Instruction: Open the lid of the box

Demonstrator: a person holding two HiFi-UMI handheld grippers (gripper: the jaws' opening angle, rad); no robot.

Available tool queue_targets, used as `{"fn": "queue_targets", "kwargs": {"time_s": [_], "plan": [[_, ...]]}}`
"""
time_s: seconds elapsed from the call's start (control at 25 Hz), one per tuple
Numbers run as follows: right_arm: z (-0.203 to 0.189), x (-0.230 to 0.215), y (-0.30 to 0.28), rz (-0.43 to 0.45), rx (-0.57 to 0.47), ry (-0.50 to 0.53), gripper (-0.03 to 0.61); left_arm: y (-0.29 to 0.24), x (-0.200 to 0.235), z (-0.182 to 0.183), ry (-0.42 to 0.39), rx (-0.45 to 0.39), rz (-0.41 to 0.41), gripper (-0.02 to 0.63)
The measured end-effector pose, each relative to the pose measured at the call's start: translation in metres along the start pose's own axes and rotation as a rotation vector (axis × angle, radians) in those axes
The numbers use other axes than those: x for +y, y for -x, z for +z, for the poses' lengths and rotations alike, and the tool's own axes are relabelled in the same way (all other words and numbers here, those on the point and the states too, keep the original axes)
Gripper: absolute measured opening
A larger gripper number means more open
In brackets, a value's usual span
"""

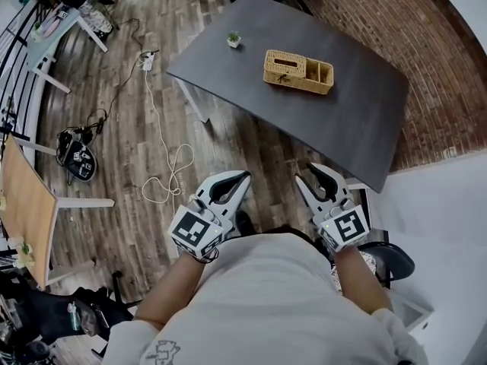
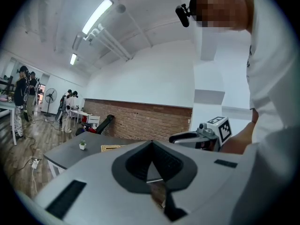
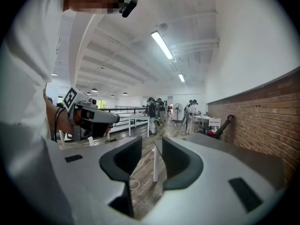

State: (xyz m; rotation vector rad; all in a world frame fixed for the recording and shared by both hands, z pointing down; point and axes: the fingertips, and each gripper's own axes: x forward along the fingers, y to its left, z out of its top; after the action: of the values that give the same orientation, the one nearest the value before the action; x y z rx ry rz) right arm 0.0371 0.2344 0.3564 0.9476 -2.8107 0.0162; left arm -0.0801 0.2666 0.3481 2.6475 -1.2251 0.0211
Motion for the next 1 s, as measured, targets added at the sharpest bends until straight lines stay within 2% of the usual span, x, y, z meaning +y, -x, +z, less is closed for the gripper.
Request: {"fn": "queue_targets", "kwargs": {"time_s": [0.28, 0.52, 1.0], "plan": [[0.005, 0.003, -0.020, -0.001, 0.002, -0.003, 0.141, 0.003, 0.017, 0.010, 0.000, -0.010, -0.019, 0.011], [0.010, -0.007, -0.035, 0.005, -0.015, -0.005, 0.143, -0.005, 0.029, 0.019, -0.038, -0.006, -0.005, 0.011], [-0.003, -0.073, -0.076, 0.052, -0.002, -0.029, 0.141, -0.063, 0.074, 0.017, -0.014, 0.025, 0.042, 0.011]]}}
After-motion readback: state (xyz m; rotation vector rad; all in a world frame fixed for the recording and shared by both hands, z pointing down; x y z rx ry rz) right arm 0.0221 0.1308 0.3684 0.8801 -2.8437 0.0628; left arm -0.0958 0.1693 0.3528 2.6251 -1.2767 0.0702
